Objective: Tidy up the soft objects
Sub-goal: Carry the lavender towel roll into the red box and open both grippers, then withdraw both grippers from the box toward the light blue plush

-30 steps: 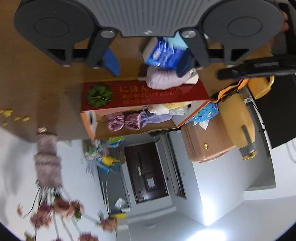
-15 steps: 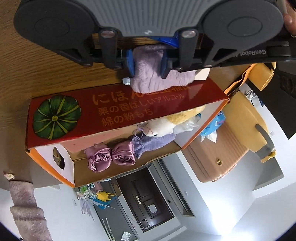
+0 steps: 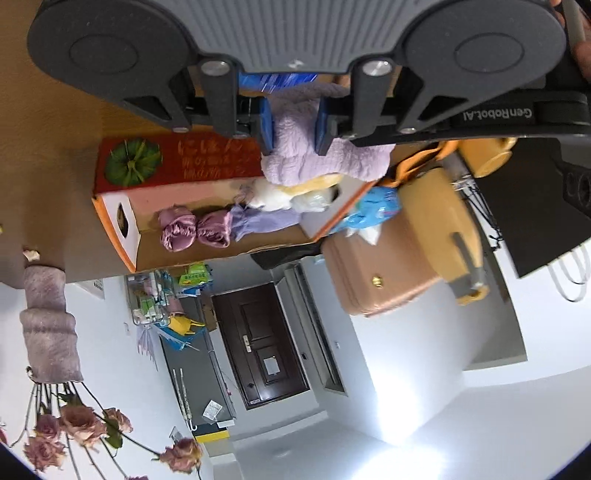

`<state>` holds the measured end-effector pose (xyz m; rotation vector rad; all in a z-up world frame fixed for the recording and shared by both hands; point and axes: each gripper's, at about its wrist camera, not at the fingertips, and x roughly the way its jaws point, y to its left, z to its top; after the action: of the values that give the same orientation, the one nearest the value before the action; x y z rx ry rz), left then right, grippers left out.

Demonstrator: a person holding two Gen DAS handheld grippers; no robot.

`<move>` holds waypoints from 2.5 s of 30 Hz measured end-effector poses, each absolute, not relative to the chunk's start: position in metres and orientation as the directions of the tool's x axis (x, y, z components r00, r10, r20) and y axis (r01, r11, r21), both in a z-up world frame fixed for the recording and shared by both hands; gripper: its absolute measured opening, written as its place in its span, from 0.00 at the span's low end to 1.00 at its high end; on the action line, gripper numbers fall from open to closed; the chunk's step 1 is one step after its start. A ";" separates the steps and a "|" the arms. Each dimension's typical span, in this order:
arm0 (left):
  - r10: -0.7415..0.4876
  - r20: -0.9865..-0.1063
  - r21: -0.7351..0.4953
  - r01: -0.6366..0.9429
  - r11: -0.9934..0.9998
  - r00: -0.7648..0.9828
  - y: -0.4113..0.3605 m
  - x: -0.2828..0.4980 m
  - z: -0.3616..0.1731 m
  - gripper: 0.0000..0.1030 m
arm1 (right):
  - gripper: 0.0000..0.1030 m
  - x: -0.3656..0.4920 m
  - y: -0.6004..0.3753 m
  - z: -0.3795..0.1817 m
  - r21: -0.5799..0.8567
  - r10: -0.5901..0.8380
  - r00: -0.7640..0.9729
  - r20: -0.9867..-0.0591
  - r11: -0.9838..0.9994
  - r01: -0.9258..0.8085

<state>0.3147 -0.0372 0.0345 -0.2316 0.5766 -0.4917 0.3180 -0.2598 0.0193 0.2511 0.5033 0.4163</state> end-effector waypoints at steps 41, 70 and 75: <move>-0.362 -0.649 -0.140 0.363 0.921 0.669 -0.095 0.511 0.014 0.19 | 0.22 0.536 -0.274 -0.011 0.386 0.449 0.574 -0.685 0.892 -0.237; -0.235 -0.390 -0.012 0.251 0.968 0.890 -0.021 0.365 0.177 0.67 | 0.49 0.388 -0.313 0.181 0.089 0.191 0.865 -0.464 0.982 -0.169; -0.212 -0.339 0.002 0.226 0.974 0.916 -0.022 0.327 0.178 0.75 | 0.53 0.355 -0.316 0.186 0.080 0.179 0.884 -0.431 0.984 -0.160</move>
<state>0.3270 -0.0220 0.1780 0.0418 0.3445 -0.2254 0.3555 -0.3155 0.1858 0.0425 0.4528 0.1763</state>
